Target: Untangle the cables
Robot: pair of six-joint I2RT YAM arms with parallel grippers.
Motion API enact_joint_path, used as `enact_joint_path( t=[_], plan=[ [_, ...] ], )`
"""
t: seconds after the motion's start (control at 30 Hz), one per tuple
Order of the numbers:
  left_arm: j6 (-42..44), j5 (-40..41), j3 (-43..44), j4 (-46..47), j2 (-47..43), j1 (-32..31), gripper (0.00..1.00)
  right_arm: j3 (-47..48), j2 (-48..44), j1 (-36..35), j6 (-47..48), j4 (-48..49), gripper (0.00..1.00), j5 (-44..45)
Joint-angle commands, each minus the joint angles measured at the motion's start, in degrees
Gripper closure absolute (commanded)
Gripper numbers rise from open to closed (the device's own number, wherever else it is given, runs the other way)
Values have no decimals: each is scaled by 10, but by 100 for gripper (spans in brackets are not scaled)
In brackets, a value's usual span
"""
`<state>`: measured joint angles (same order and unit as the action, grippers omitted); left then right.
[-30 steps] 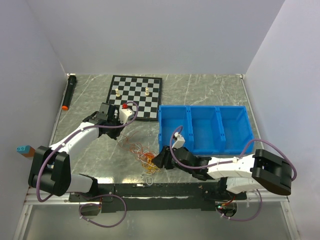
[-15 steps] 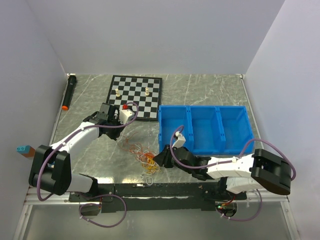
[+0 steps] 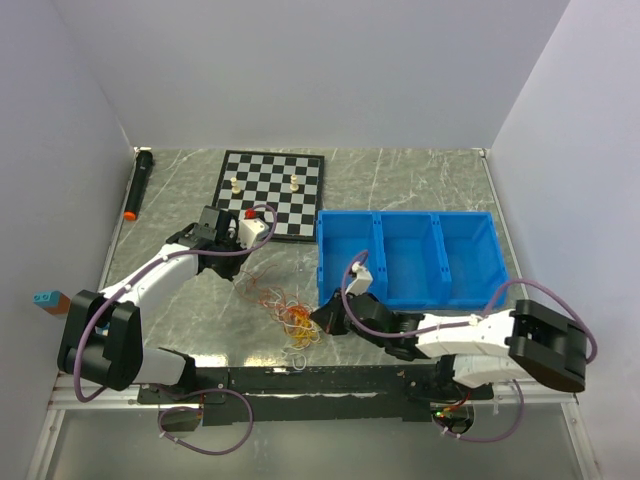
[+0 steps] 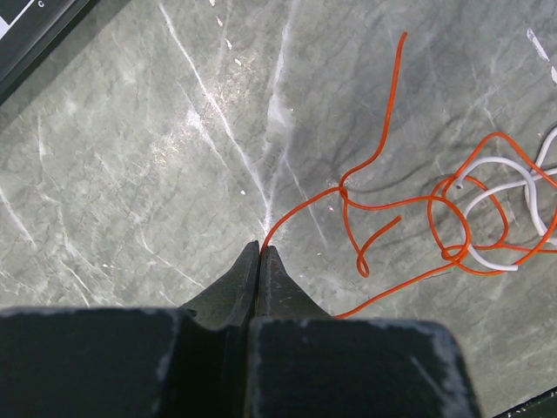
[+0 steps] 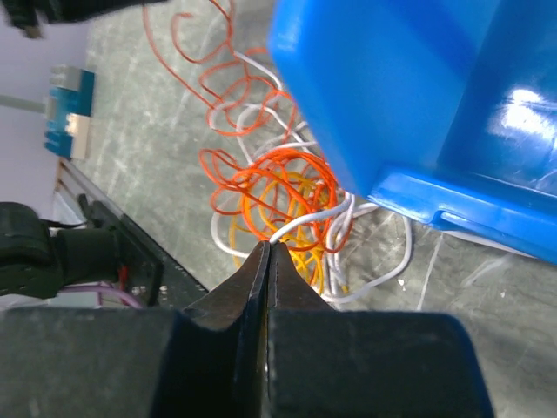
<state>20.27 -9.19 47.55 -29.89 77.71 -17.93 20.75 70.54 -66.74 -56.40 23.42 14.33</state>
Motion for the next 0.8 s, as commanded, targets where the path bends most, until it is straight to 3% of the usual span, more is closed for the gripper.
enact_joint_path(
  t=[0.0,0.23,0.4,0.57,0.77],
  plan=[
    [2,-3,-4,3,-5,1,99,9,-73,-8,18,-33,100,32],
    [-1,22,-13,18,-3,1,99,-7,-263,-58,22,-182,100,99],
    [-1,75,-30,41,11,2,99,34,-389,-116,41,-307,100,170],
    [5,139,-54,72,25,3,99,114,-454,-161,87,-413,100,239],
    [30,210,-87,119,30,3,99,213,-507,-178,186,-470,100,279]
  ],
)
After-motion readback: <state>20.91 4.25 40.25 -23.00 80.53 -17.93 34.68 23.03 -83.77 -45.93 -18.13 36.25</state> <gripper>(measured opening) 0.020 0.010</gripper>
